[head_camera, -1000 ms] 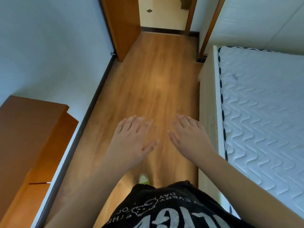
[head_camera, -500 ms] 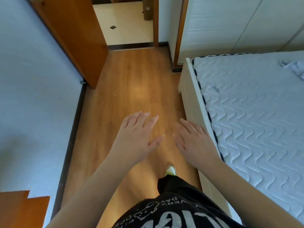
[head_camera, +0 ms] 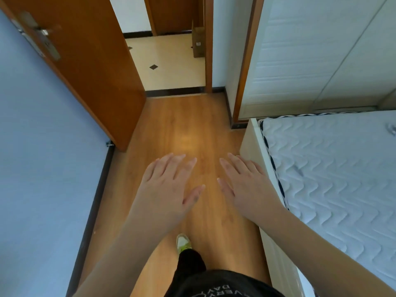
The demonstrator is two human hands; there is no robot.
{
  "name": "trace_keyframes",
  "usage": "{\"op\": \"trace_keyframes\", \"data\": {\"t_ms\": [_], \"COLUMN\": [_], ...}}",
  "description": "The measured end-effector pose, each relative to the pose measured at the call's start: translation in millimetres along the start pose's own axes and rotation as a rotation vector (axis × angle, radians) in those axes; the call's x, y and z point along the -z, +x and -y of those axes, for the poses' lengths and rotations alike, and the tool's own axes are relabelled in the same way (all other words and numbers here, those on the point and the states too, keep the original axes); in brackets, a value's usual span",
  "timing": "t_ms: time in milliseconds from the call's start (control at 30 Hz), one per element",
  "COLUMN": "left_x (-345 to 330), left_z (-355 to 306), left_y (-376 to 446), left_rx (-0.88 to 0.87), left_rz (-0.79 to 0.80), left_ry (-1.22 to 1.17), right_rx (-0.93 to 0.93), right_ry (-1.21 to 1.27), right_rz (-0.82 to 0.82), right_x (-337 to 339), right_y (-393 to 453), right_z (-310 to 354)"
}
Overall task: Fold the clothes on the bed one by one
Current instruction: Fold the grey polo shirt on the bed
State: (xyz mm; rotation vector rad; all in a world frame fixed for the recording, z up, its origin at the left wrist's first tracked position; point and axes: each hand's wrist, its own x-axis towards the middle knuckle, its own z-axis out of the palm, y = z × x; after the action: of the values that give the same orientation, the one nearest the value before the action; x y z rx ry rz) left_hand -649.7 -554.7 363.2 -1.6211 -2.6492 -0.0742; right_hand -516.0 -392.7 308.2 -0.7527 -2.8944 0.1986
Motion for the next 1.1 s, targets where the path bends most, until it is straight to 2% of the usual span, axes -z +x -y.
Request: {"op": "trace_keyframes", "data": {"t_ms": [167, 467, 833, 1000, 1100], "left_x": [2, 14, -26, -46, -52], "left_z": [65, 144, 119, 92, 75], "left_y": [85, 241, 442, 552, 610], "left_rx": [-0.008, -0.159, -0.324, -0.391, -0.413], "left_rz": [-0.119, -0.068, 0.162, 0.215, 0.241], "left_ry": [0.028, 0.048, -0.095, -0.083, -0.070], "right_rx": [0.019, -0.087, -0.337, -0.438, -0.480], "right_ry": [-0.031, -0.076, -0.179, -0.077, -0.077], "right_rz": [-0.062, -0.001, -0.120, 0.049, 0.094], "right_x": [4, -3, -27, -19, -11], "right_y": [101, 250, 356, 422, 459], "right_z": [5, 6, -115, -191, -233]}}
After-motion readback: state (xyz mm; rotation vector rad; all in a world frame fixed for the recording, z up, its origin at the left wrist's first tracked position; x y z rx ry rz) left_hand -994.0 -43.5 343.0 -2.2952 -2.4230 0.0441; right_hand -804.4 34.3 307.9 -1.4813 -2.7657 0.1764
